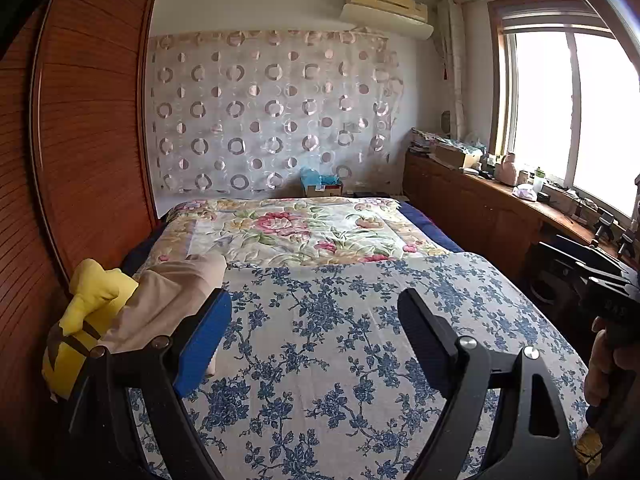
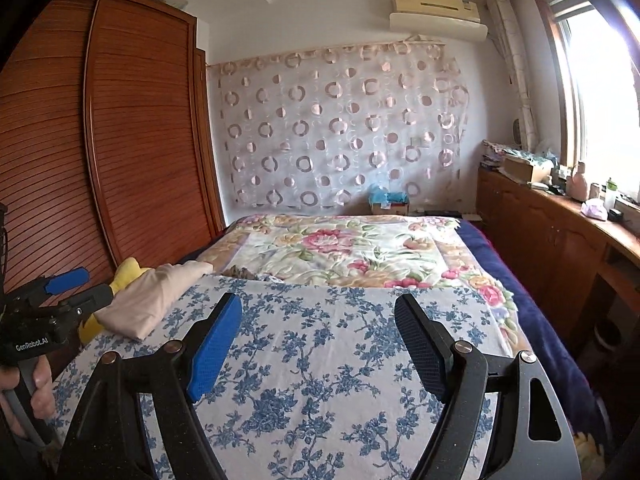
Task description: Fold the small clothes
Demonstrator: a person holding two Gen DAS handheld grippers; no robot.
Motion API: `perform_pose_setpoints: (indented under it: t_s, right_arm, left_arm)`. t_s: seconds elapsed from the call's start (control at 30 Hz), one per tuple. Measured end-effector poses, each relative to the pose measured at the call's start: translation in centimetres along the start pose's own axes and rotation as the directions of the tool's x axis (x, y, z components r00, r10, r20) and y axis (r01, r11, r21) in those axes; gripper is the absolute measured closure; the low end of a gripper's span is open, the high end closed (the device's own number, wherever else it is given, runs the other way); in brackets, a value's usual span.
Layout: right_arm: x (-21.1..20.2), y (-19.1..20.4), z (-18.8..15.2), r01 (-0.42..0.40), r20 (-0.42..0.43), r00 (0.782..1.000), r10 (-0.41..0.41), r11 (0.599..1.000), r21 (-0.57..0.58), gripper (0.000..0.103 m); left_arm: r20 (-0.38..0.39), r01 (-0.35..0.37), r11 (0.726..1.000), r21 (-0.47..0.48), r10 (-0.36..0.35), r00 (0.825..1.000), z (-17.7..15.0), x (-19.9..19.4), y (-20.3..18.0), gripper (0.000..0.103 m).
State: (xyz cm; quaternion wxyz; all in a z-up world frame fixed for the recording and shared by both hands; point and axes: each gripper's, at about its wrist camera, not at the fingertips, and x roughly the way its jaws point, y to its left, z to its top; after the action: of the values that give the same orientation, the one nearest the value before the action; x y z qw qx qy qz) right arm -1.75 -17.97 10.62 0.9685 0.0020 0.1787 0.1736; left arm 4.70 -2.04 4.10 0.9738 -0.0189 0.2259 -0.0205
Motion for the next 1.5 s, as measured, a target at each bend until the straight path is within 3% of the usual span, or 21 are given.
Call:
perform_pose_setpoints:
  t_s: [1.5]
  right_arm:
    - [1.7, -2.8, 0.0, -0.01, 0.012, 1.0, 0.01, 1.0, 0.006, 0.023]
  left_arm:
    - [0.03, -0.032, 0.999, -0.002, 0.032, 0.999, 0.4, -1.1, 0.3, 0.018]
